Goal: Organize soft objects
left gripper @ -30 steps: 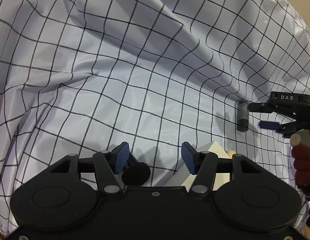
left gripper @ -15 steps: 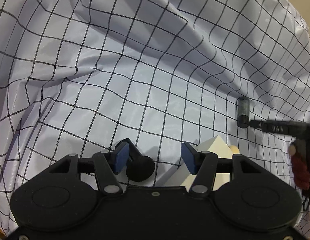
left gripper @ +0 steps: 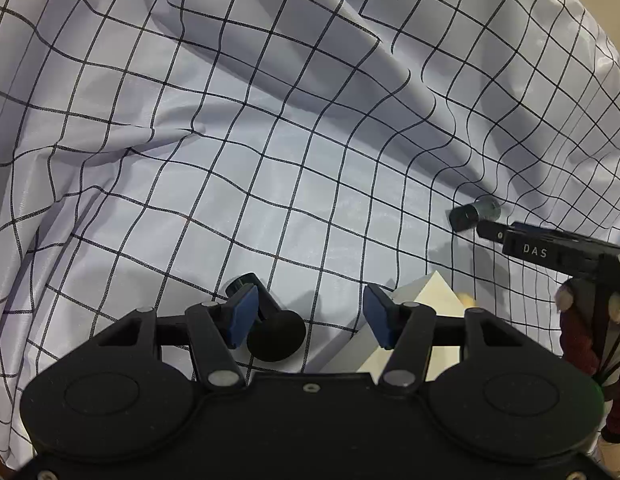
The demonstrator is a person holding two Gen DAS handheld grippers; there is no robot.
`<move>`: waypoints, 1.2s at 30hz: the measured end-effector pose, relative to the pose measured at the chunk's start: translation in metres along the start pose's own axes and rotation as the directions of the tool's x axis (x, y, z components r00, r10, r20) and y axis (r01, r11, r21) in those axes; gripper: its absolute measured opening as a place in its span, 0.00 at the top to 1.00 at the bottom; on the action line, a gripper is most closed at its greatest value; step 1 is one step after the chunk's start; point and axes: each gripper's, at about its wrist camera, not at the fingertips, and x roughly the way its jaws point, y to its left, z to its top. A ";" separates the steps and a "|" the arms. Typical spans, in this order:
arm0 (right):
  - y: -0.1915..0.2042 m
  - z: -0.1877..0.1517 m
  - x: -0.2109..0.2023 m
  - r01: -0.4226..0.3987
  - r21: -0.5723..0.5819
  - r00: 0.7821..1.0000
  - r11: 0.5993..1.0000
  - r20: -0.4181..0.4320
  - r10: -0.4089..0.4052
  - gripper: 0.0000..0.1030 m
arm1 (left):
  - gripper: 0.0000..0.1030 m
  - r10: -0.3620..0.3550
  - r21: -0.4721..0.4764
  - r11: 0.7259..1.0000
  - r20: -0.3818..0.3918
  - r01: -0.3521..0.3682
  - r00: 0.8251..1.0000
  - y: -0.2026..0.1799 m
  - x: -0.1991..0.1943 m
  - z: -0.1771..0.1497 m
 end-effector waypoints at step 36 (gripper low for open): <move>-0.018 -0.016 0.017 -0.046 -0.032 0.999 0.998 -0.004 0.046 0.10 | 0.38 0.055 -0.001 0.998 -0.021 -0.055 0.998 0.012 -0.006 0.001</move>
